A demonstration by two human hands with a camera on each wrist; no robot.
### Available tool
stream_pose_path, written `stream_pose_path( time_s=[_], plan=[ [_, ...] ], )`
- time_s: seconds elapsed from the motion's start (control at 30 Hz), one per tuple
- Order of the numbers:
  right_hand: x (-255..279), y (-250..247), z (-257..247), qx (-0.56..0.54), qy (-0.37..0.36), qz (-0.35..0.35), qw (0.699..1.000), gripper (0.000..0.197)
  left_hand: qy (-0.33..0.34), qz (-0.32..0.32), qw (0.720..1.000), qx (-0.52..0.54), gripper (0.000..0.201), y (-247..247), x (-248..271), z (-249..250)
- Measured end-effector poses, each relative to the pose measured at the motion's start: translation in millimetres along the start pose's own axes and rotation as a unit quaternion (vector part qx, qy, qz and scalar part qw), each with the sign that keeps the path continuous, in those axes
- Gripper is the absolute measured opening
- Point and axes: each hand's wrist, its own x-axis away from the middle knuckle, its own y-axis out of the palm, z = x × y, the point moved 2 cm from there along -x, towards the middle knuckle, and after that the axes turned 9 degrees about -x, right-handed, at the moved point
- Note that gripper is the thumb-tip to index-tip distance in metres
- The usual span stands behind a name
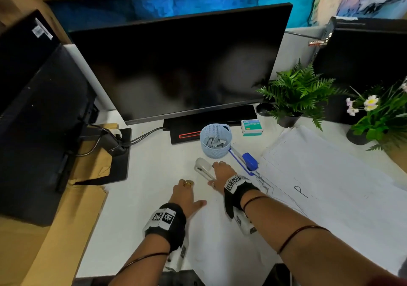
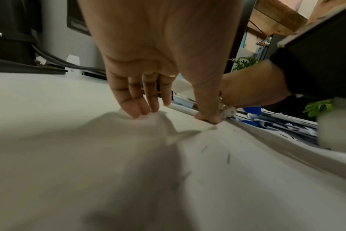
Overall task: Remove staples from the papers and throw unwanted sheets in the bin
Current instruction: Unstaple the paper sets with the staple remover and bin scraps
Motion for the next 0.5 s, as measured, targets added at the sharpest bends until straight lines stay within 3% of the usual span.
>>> stream_pose_path(
  time_s=[0.13,0.23,0.3,0.43,0.5],
  plan=[
    [-6.0,-9.1,2.6,-0.044,0.056,-0.037,0.997,0.058,-0.013,-0.002,1.000,0.022,0.093,11.4,-2.3,16.4],
    [-3.4,-17.5,9.2,-0.106,0.071,-0.069,0.989,0.058,-0.044,-0.014,0.999,0.025,0.085,11.9,-4.2,28.2],
    [2.9,-26.6,15.5,-0.157,0.056,-0.041,0.985,0.053,-0.048,-0.034,0.997,0.044,0.072,11.7,-5.4,34.7],
    [25.8,-49.7,30.0,-0.288,0.001,0.109,0.952,0.043,-0.055,-0.043,0.995,0.069,0.027,14.8,-3.4,39.7],
    [37.9,-58.3,35.8,-0.318,-0.018,0.120,0.940,0.043,-0.053,-0.043,0.997,0.041,0.021,13.9,0.7,43.3]
  ],
)
